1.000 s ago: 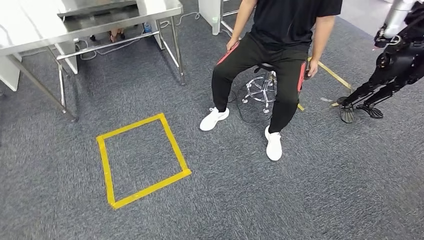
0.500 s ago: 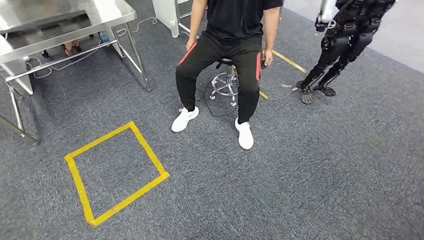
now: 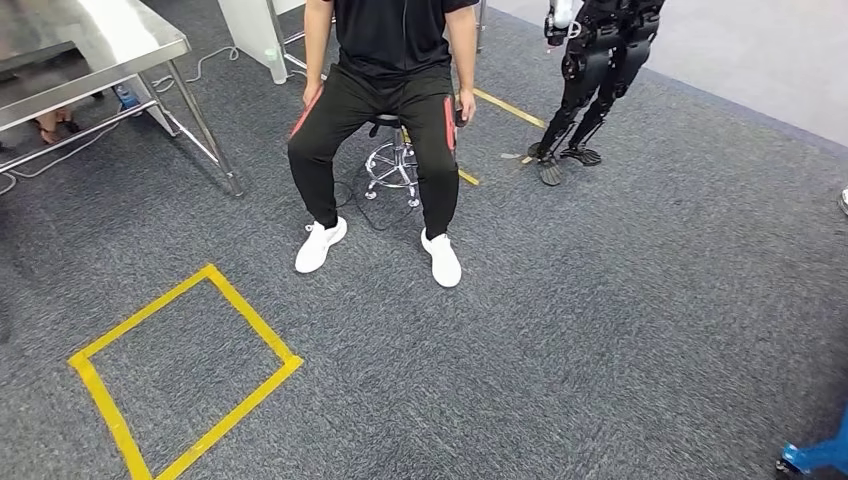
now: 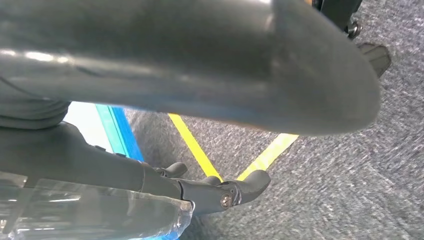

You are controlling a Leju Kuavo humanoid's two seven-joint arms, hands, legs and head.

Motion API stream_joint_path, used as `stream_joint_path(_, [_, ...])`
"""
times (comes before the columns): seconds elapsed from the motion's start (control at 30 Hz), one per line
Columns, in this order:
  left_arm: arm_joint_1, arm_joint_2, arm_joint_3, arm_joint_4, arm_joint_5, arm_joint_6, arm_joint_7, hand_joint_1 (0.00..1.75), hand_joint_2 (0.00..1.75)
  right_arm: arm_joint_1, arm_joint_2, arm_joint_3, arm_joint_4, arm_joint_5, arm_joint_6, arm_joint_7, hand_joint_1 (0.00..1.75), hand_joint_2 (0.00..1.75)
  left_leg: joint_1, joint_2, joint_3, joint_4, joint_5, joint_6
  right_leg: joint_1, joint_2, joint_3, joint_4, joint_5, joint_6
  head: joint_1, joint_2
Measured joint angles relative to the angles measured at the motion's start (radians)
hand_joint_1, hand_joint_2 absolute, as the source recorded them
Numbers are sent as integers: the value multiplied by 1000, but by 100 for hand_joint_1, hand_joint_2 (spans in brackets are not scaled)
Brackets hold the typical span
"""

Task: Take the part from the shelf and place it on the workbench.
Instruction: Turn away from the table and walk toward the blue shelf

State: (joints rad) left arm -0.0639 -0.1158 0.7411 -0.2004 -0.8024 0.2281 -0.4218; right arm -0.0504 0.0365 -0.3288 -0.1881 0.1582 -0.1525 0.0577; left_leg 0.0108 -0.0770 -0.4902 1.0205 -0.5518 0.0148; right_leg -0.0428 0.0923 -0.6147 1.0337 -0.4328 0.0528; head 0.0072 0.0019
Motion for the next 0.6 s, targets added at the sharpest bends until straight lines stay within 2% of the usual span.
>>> stream_joint_path(0.07, [0,-2,-1,0,-8,2,0,0,0,2,0,-1,0,-6,-3,5,0,0,-8,20,-2,-2,9,12,3,16,-4,-7,11,16,0,0])
stream_joint_path(0.1, [-1,-4,-1,0,-12,2,0,0,0,4,-1,-3,0,-9,-5,8,0,0,-10,33,-2,-8,17,21,4,9,-10,-3,11,21,1,0])
stream_joint_path(0.13, [-2,-5,-2,0,-15,2,0,0,0,4,-2,-4,0,-11,-7,10,0,0,-10,47,-4,-14,25,32,6,-9,-22,16,-2,19,2,0])
stream_joint_path(0.2, [-1,-6,-3,0,-21,2,0,0,0,2,-2,-8,0,-16,-11,13,0,0,-14,78,-12,-20,37,49,12,-57,-69,119,-63,5,7,0])
stream_joint_path(0.23, [0,-6,-3,0,-24,2,0,0,0,1,-2,-10,0,-18,-12,14,0,0,-17,93,-18,-20,40,55,14,-70,-96,188,-99,0,9,0])
stream_joint_path(0.27, [1,-7,-4,0,-27,0,0,0,0,2,-1,-12,0,-20,-12,14,0,0,-21,109,-23,-20,42,57,14,-76,-116,245,-123,-1,10,0])
stream_joint_path(0.3, [1,-8,-5,0,-30,-2,0,0,0,4,-1,-13,0,-20,-12,15,0,0,-24,125,-27,-19,44,58,15,-78,-118,274,-135,2,10,0])
stream_joint_path(0.33, [1,-8,-7,0,-32,-4,-1,0,0,6,-2,-14,0,-21,-12,15,0,0,-27,138,-30,-19,45,59,16,-81,-100,262,-132,7,10,0])
stream_joint_path(0.37, [1,-9,-8,0,-34,-7,-2,0,0,8,-2,-15,0,-21,-12,16,0,0,-28,152,-31,-18,46,58,18,-89,-60,211,-117,12,10,0])
stream_joint_path(0.4, [1,-10,-10,0,-35,-8,-3,0,0,9,-2,-16,0,-21,-13,16,0,0,-30,165,-30,-18,46,58,22,-109,-7,136,-99,14,10,0])
stream_joint_path(0.43, [1,-10,-12,0,-35,-9,-4,0,0,8,-2,-17,0,-21,-13,17,0,0,-33,176,-29,-16,44,55,28,-132,39,64,-84,12,10,0])
stream_joint_path(0.47, [0,-10,-14,0,-35,-10,-4,0,0,7,-2,-17,0,-21,-13,17,0,0,-36,187,-29,-14,43,52,33,-149,71,10,-72,5,9,0])
stream_joint_path(0.5, [-1,-10,-16,0,-36,-11,-5,0,0,6,-2,-17,0,-21,-13,17,0,0,-39,196,-28,-12,42,48,37,-158,83,-17,-66,-3,8,0])
stream_joint_path(0.53, [-2,-10,-17,0,-36,-11,-6,0,0,7,-2,-18,0,-20,-14,17,0,0,-41,205,-27,-11,42,44,39,-152,81,-24,-63,-11,7,0])
stream_joint_path(0.57, [-4,-10,-19,0,-36,-11,-7,0,0,9,-2,-18,0,-20,-14,17,0,0,-40,212,-26,-12,42,40,35,-141,79,-26,-59,-19,6,0])
stream_joint_path(0.6, [-6,-10,-20,0,-36,-12,-8,0,0,11,-1,-18,1,-19,-15,18,0,0,-38,202,-27,-9,38,33,29,-132,78,-30,-55,-24,6,0])
